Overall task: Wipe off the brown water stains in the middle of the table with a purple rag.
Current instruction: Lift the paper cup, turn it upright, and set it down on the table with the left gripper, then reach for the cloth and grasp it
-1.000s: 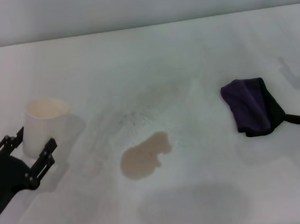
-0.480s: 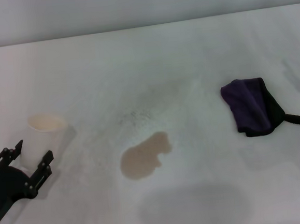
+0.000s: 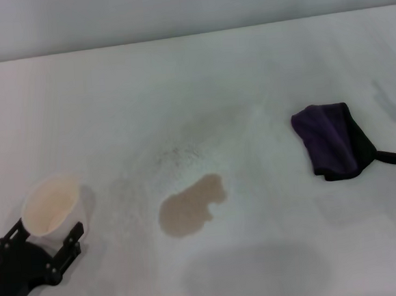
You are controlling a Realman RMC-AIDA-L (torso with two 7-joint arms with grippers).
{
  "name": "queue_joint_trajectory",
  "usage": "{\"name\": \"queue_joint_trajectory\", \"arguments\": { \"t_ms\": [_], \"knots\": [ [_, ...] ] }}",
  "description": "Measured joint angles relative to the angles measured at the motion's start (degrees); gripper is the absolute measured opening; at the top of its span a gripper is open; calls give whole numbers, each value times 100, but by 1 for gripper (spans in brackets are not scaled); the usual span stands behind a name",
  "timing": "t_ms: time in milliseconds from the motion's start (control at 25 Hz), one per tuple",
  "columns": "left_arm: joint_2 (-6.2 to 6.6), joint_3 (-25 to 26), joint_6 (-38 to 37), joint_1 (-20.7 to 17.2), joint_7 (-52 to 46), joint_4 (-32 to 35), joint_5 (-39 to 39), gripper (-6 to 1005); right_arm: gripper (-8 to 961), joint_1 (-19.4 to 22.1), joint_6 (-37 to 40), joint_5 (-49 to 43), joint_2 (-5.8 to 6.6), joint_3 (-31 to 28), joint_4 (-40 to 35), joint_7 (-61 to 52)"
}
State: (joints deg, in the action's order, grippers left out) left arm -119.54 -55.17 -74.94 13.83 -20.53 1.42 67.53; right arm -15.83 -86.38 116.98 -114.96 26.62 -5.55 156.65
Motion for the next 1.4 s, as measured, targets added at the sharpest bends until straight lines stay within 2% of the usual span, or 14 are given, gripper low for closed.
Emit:
{"name": "queue_joint_trajectory", "arguments": {
  "t_ms": [240, 480, 840, 1040, 1400],
  "knots": [
    [-19, -3, -65, -219, 163, -28, -22, 635, 767, -3, 30, 0, 0, 2, 2, -2],
    [-17, 8, -111, -263, 202, -61, -115, 639, 767, 1, 38, 0, 0, 10, 3, -3],
    [-16, -11, -175, -245, 397, -85, -155, 801, 767, 10, 39, 0, 0, 10, 20, -3],
    [-17, -3, -359, -356, 712, -162, -189, 892, 767, 10, 40, 0, 0, 51, 20, -1],
    [-25, -4, -803, -796, 1096, -288, -468, 893, 766, 9, 53, 0, 0, 89, 6, 38]
  ]
}}
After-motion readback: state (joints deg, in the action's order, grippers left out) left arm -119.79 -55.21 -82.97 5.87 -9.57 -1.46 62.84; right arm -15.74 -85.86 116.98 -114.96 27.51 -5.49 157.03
